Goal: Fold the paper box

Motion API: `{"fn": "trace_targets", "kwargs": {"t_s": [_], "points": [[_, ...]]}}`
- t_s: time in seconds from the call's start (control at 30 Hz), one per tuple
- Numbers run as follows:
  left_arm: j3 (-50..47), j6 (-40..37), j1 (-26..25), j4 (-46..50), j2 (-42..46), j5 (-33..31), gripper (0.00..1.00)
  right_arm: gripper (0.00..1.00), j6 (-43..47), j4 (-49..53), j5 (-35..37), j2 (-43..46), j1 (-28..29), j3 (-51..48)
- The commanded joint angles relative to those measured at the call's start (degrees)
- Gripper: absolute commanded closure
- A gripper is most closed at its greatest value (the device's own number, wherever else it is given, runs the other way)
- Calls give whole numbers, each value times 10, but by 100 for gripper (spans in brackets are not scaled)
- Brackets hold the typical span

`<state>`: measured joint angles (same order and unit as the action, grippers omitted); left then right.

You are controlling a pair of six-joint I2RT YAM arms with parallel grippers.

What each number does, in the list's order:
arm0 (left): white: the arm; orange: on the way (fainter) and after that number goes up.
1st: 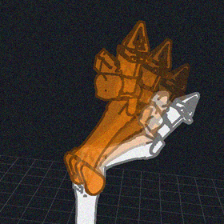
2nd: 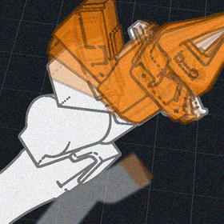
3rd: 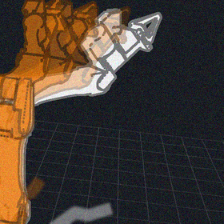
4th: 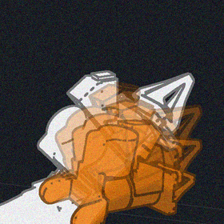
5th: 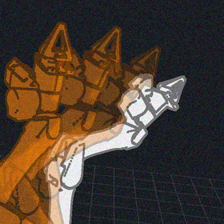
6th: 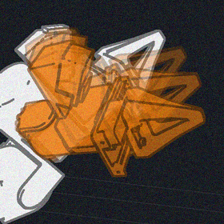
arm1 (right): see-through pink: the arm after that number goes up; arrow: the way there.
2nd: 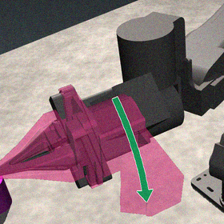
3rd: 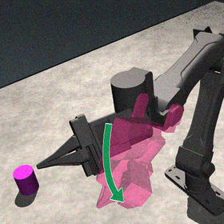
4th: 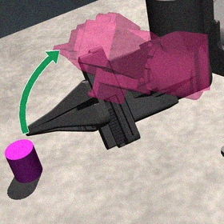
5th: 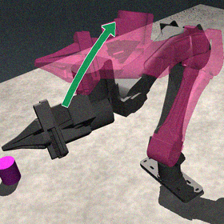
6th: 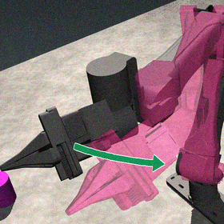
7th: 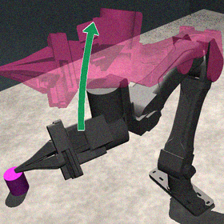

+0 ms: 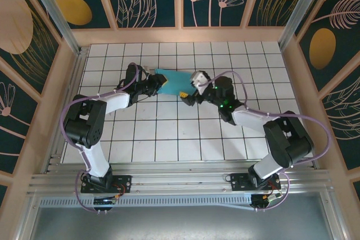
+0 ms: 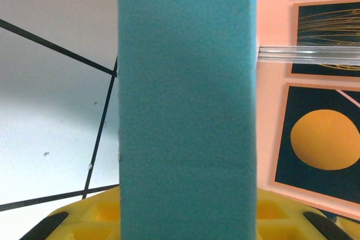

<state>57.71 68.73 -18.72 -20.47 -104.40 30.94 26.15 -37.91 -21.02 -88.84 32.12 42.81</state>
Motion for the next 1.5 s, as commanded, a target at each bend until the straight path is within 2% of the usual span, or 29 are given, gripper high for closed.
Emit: {"fn": "trace_targets", "kwargs": {"t_s": [0.0,0.13,0.37,0.47,0.6,0.77,1.03,1.47], "points": [[10,19,-1,20,22,1,68,1,134,3,22,-30,29,0],[12,23,0,20,21,3,68,1,197,-47,58,-64,49,-13],[10,25,0,19,19,4,68,1,275,-123,236,-165,76,31],[7,26,0,18,19,4,68,2,308,-148,290,-202,85,50],[7,25,0,18,19,8,68,9,327,-190,335,-237,101,61],[4,27,0,17,18,10,67,23,362,-280,381,-276,119,56],[6,26,0,18,19,12,67,41,374,-294,393,-289,121,61],[6,25,0,21,30,12,67,60,368,-289,393,-280,121,58]]}}
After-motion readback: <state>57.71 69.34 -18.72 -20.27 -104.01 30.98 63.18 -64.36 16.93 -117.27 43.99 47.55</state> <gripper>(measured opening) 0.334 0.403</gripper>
